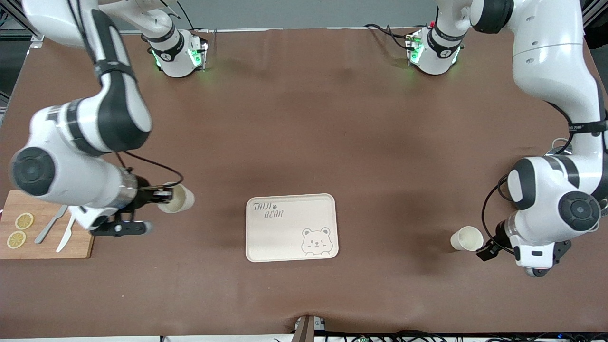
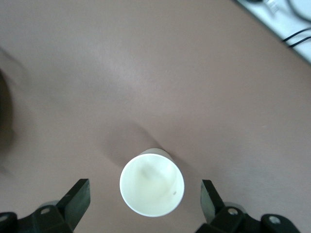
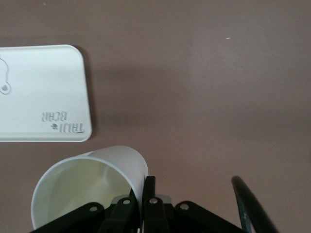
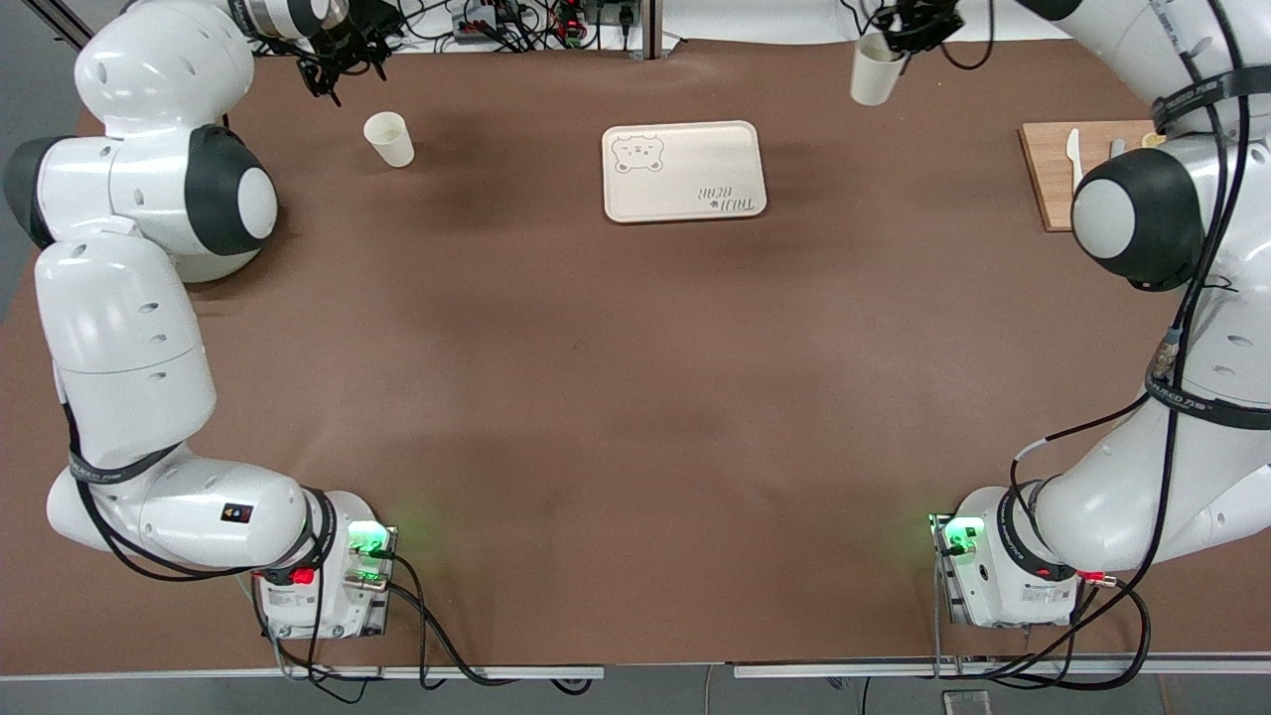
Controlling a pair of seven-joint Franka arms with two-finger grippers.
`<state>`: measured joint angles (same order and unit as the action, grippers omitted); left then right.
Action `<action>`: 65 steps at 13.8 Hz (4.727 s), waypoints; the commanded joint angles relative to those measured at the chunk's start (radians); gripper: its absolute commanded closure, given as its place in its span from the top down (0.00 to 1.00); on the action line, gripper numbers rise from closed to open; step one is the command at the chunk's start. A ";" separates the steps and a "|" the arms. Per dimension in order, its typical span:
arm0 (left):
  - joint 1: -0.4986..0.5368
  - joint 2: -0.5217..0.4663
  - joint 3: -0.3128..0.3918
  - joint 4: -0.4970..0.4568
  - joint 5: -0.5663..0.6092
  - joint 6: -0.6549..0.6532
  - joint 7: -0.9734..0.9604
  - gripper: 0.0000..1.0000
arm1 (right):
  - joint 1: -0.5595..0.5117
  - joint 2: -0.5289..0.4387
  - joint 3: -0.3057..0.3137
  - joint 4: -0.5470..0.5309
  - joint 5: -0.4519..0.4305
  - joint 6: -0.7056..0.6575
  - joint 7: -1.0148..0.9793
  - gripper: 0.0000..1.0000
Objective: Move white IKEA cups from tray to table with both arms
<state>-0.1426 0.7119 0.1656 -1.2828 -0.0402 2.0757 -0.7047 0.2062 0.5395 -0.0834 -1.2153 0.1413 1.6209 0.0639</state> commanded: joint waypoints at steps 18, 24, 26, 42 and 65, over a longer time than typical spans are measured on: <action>-0.008 -0.333 -0.011 -0.024 0.020 -0.339 0.379 1.00 | -0.286 0.163 0.021 -0.194 0.001 0.402 -0.343 0.00; -0.003 -0.440 -0.026 -0.024 0.010 -0.445 0.462 1.00 | -0.275 0.212 0.022 -0.198 0.015 0.439 -0.343 0.00; -0.003 -0.462 -0.025 -0.024 0.006 -0.466 0.519 1.00 | -0.272 0.226 0.022 -0.198 0.021 0.462 -0.343 0.00; 0.124 -0.496 -0.141 -0.015 0.013 -0.511 0.580 1.00 | -0.264 0.209 0.028 -0.179 0.026 0.438 -0.340 1.00; 0.184 -0.554 -0.262 -0.043 0.052 -0.496 0.551 1.00 | -0.232 -0.339 0.024 -0.138 -0.117 -0.089 -0.115 1.00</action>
<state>0.0442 0.1770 -0.0980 -1.3066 -0.0212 1.5795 -0.1449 -0.0181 0.2124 -0.0613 -1.3257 0.0392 1.5186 -0.0661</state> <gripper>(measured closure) 0.000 0.000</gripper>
